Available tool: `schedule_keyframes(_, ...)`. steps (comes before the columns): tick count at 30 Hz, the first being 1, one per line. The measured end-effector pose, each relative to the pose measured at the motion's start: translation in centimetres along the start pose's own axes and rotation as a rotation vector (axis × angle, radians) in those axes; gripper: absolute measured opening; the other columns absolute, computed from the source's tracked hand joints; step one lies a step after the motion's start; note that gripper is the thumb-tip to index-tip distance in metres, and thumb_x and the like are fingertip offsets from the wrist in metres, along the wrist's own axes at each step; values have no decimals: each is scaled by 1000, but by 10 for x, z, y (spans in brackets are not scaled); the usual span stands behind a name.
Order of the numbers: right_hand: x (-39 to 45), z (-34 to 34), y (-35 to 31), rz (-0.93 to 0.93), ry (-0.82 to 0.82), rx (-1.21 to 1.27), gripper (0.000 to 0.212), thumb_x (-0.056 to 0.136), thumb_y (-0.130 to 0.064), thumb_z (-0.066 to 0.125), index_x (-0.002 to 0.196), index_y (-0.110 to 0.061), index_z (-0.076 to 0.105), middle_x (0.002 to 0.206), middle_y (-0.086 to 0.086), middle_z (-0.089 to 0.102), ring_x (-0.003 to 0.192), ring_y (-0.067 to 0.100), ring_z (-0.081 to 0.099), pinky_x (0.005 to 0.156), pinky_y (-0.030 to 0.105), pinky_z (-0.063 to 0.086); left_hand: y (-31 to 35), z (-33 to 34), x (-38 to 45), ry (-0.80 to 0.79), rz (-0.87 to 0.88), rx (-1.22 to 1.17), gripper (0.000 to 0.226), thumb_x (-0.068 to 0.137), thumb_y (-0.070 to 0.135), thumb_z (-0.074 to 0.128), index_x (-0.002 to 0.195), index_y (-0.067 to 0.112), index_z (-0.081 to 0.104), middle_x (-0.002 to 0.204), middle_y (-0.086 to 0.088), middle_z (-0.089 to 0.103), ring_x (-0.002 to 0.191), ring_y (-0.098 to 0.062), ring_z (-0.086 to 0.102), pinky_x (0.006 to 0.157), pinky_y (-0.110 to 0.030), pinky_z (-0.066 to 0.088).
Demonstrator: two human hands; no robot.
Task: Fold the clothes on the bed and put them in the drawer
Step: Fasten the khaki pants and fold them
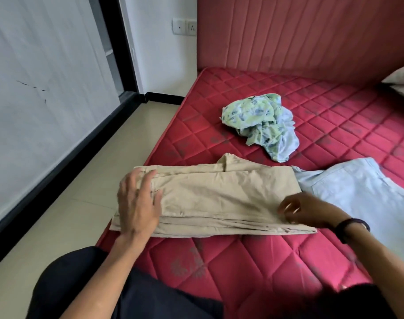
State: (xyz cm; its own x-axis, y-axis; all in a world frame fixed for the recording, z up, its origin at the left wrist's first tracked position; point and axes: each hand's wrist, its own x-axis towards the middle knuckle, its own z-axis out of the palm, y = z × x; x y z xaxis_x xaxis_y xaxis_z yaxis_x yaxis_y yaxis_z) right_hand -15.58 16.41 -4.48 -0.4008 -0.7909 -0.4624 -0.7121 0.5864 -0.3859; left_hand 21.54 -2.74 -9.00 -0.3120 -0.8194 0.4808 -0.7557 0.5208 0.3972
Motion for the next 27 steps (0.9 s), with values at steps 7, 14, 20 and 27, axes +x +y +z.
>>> schedule_keyframes(7, 7, 5, 18, 260, 278, 338, 38, 80, -32, 86, 104, -14, 63, 86, 3, 67, 71, 15, 62, 55, 27, 43, 77, 74, -42, -526, 307, 145, 76, 98, 77, 11, 159, 36, 31, 172, -2, 13, 159, -23, 4, 126, -57, 9)
schedule_keyframes(14, -13, -24, 23, 373, 368, 773, 19, 77, -2, 83, 89, 5, 70, 72, 16, 61, 54, 24, 56, 41, 23, 42, 108, 83, -54, -614, 205, 115, 68, 96, 71, -5, 160, 49, -1, 171, 2, -18, 156, -23, -24, 122, -59, -16)
schedule_keyframes(20, -67, -35, 19, 310, 666, 965, 6, 79, -4, 73, 78, 1, 69, 61, 10, 62, 57, 23, 58, 55, 28, 50, 153, 92, -79, -676, 330, 25, 89, 90, 86, 6, 164, 37, 11, 173, 0, -2, 158, -22, -15, 122, -59, -12)
schedule_keyframes(27, -68, -38, -85, -14, 571, 1213, 4, 84, -7, 71, 82, -10, 70, 63, 5, 65, 55, 16, 57, 47, 21, 50, 135, 18, -18, -1020, -343, -1091, 67, 91, 85, 23, 146, 52, 45, 146, 18, 57, 140, -6, 47, 120, -35, 33)
